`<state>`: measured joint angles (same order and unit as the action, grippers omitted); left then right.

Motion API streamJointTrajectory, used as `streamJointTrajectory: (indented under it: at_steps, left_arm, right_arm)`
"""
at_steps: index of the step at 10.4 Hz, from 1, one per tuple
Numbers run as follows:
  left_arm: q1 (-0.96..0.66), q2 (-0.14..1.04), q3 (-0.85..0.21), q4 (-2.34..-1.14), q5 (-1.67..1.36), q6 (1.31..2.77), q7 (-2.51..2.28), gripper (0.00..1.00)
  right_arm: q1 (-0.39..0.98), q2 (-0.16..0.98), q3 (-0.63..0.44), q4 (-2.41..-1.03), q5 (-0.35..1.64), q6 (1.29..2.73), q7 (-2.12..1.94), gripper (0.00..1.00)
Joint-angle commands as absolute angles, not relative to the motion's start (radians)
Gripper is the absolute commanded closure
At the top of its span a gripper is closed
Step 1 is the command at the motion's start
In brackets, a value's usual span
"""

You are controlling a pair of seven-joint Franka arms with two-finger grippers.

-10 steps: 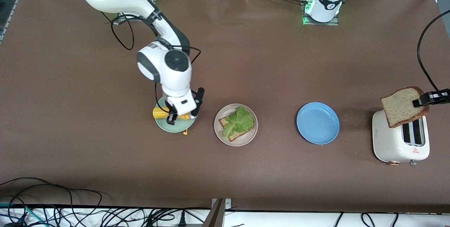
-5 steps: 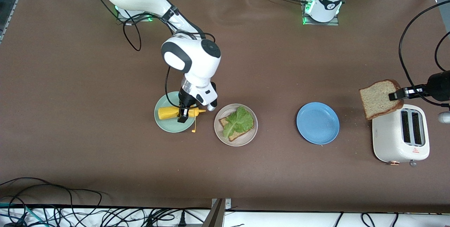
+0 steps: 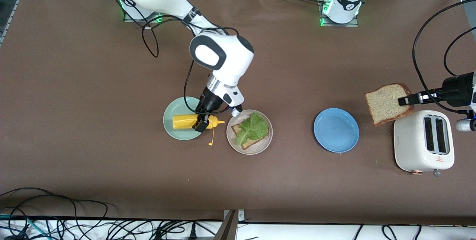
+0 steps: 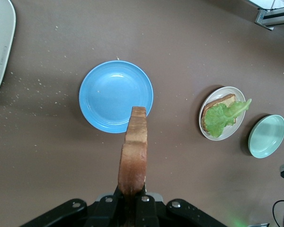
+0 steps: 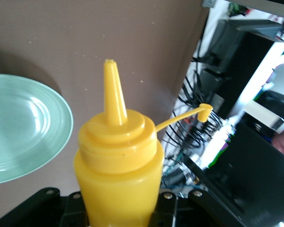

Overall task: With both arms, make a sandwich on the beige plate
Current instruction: 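Squeeze mustard over the lettuce while the left gripper lifts the second bread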

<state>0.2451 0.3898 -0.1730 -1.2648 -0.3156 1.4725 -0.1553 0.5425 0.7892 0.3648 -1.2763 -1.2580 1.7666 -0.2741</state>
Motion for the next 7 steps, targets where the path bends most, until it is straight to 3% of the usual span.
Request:
streamJointTrajectory:
  at_steps: [1, 4, 7]
  left_arm:
    - [0.226, 0.379, -0.17, -1.281, -0.345, 1.466, -0.189, 1.0]
    - [0.203, 0.387, -0.17, -1.282, -0.373, 1.466, -0.225, 1.0]
    - [0.186, 0.405, -0.17, -1.282, -0.411, 1.474, -0.236, 1.0]
  right_arm:
    - [0.597, 0.847, 0.359, -1.23, -1.336, 1.695, -0.201, 1.0]
    - [0.588, 0.838, 0.36, -1.22, -1.309, 1.692, -0.184, 1.0]
    - [0.507, 0.776, 0.339, -1.2, -1.051, 1.722, -0.195, 1.0]
